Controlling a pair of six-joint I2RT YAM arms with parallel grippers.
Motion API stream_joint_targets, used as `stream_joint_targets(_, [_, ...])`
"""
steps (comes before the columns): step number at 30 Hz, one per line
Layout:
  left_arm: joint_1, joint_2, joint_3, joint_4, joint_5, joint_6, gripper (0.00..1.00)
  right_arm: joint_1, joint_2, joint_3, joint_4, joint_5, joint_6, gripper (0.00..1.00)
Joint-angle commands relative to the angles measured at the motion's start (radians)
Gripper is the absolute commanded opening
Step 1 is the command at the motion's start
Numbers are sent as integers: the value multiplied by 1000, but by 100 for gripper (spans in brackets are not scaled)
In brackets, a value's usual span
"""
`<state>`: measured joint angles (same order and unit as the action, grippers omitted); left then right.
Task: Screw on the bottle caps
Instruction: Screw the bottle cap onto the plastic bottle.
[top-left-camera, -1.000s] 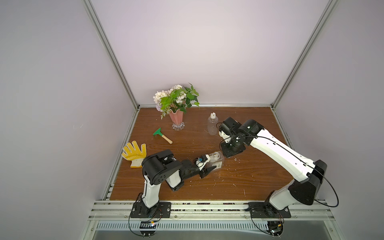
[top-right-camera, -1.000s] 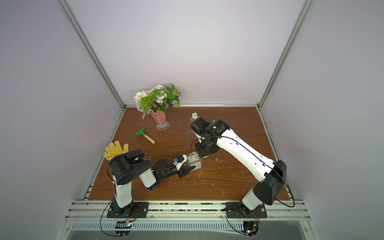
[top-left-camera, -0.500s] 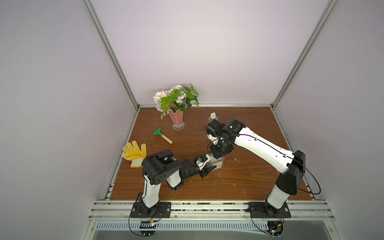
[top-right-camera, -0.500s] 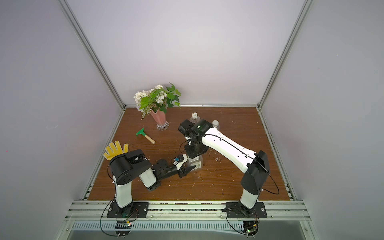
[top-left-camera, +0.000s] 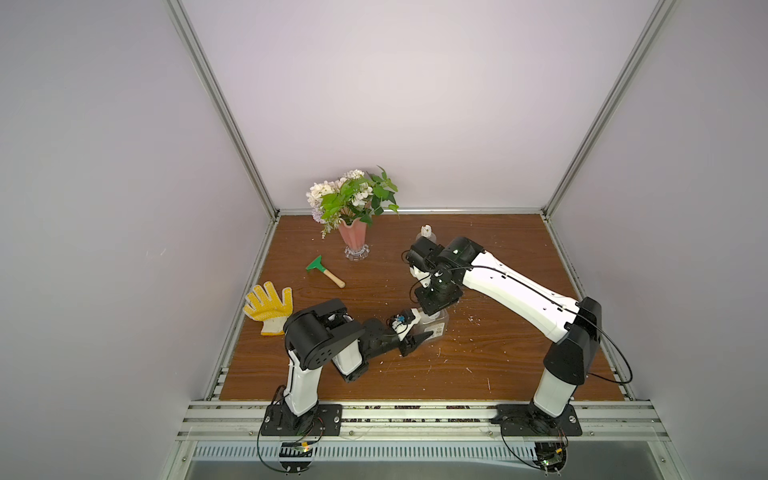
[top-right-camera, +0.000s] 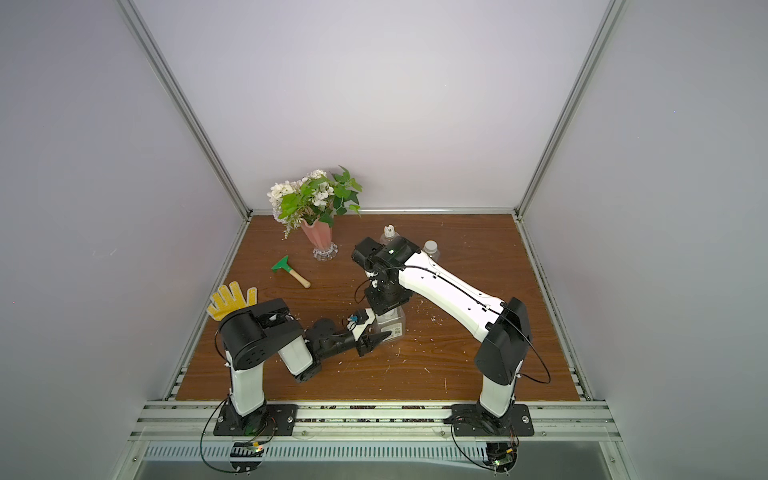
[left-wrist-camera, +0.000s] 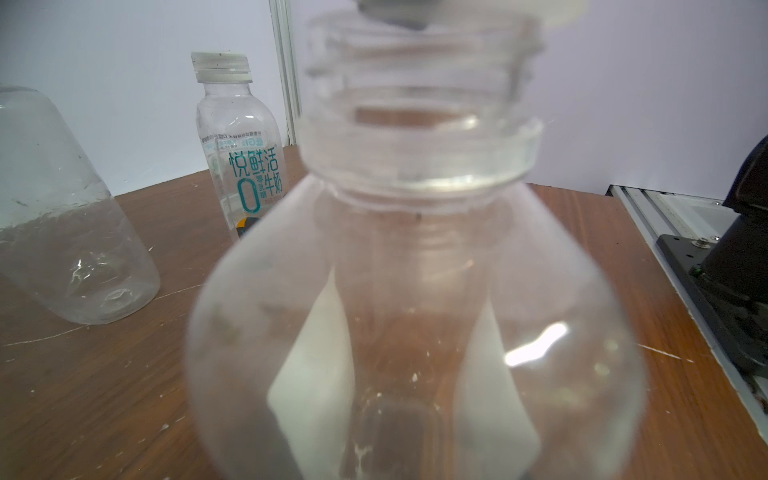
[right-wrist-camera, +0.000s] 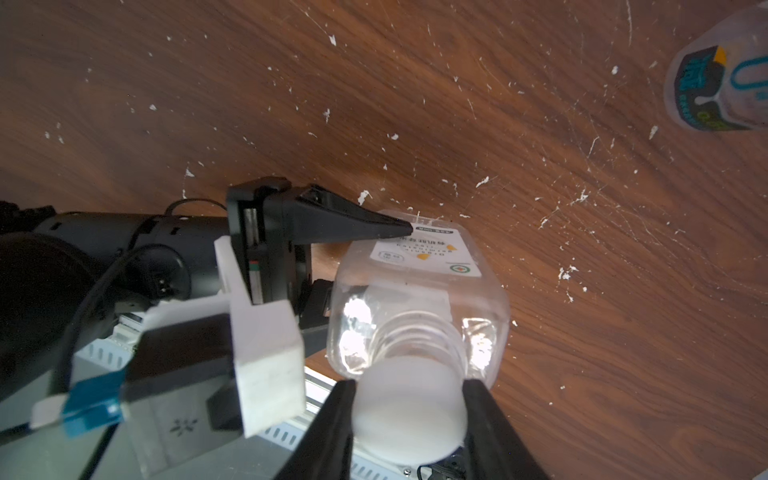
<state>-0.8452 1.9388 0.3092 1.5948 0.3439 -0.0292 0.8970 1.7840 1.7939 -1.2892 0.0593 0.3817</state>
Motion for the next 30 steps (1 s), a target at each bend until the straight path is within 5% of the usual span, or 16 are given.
stream_joint_targets(1, [-8,9,12,40,17,3,52,8,11,44,-33,26,-12,40])
stream_joint_targets(30, [-8,11,13,40,14,3,53,9,10,16,-58,69,-14,41])
